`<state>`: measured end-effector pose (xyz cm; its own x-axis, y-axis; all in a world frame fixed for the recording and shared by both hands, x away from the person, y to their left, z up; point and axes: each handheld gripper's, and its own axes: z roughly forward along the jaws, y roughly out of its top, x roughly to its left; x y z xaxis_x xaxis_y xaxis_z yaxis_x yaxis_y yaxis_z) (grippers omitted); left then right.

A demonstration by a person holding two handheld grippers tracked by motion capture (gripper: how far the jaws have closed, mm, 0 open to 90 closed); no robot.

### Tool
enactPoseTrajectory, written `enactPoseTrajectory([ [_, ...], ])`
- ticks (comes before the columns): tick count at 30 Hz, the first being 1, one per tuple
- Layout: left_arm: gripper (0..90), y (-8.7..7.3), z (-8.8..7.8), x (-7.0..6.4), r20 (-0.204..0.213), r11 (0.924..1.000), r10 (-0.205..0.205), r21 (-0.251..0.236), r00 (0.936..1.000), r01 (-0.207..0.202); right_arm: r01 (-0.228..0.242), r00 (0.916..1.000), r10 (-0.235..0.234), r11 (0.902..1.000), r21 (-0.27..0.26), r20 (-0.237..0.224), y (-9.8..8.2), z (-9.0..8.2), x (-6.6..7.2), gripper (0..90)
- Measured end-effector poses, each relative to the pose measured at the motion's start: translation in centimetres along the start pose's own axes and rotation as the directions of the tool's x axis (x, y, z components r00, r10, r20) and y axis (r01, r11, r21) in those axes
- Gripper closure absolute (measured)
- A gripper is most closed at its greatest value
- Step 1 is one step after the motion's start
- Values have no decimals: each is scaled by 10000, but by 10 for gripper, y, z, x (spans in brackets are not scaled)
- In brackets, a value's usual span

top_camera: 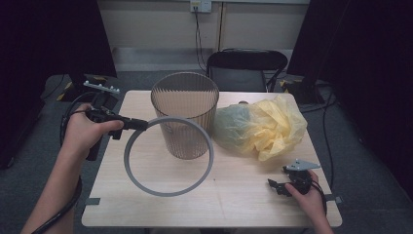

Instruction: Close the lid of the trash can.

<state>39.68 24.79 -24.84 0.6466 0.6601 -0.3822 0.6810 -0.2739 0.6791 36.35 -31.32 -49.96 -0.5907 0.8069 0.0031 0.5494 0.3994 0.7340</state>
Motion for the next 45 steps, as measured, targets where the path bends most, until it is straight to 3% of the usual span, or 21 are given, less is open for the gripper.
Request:
enactPoseTrajectory([
  [5, 840, 8, -2, -3, 5, 9999, 108, -65, 9999, -108, 2, 10000, -2, 10000, 1, 0, 0, 0, 0, 140],
  [12, 840, 20, -3, -1, -126, 9998, -88, -152, 9999, 86, 8, 10000, -8, 10000, -7, 10, 0, 0, 0, 140],
  [31, 840, 55, 9, 32, -693, 9948, -1008, -237, 9925, 994, 23, 10000, -23, 10000, 13, 9, 0, 0, 0, 139],
  [38, 840, 72, 19, 45, -1014, 9869, -1582, -485, 9822, 1540, 27, 10000, -27, 10000, 13, 10, 0, 0, 0, 139],
  [45, 840, 86, 29, 57, -1229, 9799, -1923, -769, 9736, 1838, 30, 10000, -30, 10000, 23, 2, 0, 0, 0, 139],
])
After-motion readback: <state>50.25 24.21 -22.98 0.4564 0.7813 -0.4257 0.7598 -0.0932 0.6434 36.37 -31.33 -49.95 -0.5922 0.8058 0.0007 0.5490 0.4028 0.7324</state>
